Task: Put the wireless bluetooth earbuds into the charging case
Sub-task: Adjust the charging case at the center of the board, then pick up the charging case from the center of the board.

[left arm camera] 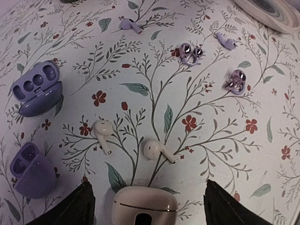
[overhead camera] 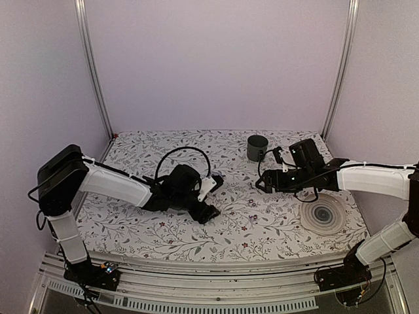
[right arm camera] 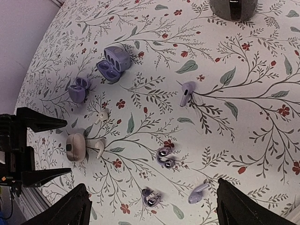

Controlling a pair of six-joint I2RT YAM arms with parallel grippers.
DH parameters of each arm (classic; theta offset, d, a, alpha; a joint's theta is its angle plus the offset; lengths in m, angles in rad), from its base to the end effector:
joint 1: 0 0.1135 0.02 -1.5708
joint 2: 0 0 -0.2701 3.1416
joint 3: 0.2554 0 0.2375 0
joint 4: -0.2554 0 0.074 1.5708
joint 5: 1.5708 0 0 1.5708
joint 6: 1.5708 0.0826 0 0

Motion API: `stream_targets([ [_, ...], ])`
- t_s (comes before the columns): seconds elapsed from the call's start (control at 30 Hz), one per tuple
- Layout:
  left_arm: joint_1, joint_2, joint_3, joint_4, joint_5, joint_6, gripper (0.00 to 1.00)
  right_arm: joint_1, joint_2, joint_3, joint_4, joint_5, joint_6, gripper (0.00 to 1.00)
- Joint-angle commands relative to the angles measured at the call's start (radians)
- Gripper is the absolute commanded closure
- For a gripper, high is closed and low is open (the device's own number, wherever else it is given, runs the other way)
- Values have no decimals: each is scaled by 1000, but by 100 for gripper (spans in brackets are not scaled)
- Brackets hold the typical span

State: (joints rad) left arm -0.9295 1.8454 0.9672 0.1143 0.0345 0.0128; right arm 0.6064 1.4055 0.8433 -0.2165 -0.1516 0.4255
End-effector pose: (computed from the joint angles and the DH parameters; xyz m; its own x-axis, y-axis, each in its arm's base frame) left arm 0.2365 -0.3216 0.1267 -0.4033 0.5617 -0.7224 0.8210 0.5708 -0.0146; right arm 0.2499 0.1885 0.1989 -0.7947 -0.0546 -0.6046 -0.3554 0.8493 0.3904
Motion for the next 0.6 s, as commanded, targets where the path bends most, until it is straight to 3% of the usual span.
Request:
stream_targets([
  [0.0,3,-141,-69,-81,13,-313,19,41,0,6,7,-5,22,6],
  [0.23,104,-401,-256,-99,9,-571,19,213,167,138,4,27,73,7],
  [0.57,270,-601,-403,-67,120,-746,18,450,556,572,-207,210,95,11],
])
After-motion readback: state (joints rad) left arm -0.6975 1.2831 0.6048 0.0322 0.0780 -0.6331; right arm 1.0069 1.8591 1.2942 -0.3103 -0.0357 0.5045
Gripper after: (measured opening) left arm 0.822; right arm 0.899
